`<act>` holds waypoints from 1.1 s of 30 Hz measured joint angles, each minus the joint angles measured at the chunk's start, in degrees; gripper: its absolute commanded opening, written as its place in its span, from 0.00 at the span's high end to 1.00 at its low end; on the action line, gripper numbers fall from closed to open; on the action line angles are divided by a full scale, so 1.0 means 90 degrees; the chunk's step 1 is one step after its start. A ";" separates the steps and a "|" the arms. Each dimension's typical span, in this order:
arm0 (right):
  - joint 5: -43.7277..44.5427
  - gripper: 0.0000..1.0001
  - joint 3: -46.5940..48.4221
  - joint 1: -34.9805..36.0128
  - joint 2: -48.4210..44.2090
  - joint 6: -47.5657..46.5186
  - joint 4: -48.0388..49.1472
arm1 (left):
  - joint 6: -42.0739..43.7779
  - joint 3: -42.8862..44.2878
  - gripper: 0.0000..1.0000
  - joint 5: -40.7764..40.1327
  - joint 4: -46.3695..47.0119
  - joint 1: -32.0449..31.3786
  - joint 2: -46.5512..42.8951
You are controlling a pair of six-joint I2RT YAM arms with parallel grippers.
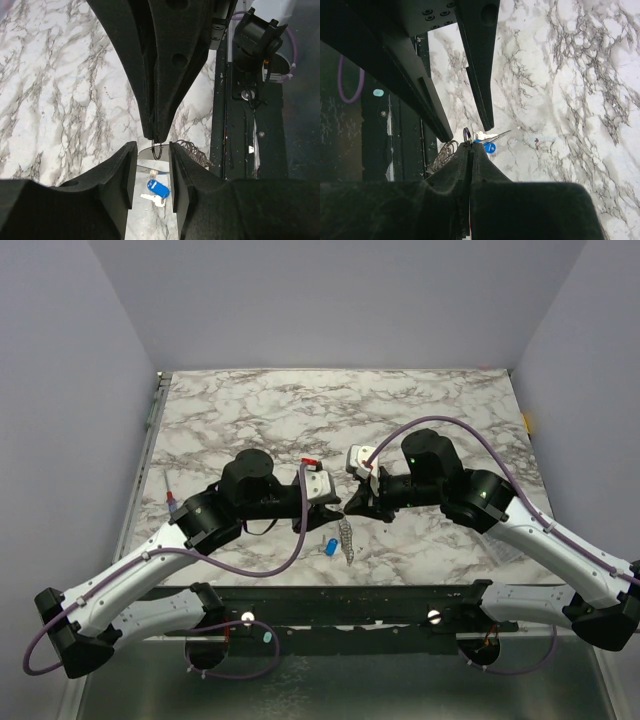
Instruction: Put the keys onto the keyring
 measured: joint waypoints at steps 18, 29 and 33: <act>-0.0005 0.99 0.0000 0.0000 0.0000 -0.0002 0.0100 | -0.0044 -0.0282 0.82 -0.0010 0.0194 0.0000 0.0165; 0.0000 0.64 -0.0134 0.0005 -0.0044 0.0000 0.0199 | -0.0083 -0.0408 1.00 -0.0017 0.0350 0.0010 0.0160; 0.0107 0.01 -0.0498 0.0024 -0.0287 0.0148 0.0682 | -0.0129 -0.0719 1.00 -0.0032 0.0634 0.0012 0.0039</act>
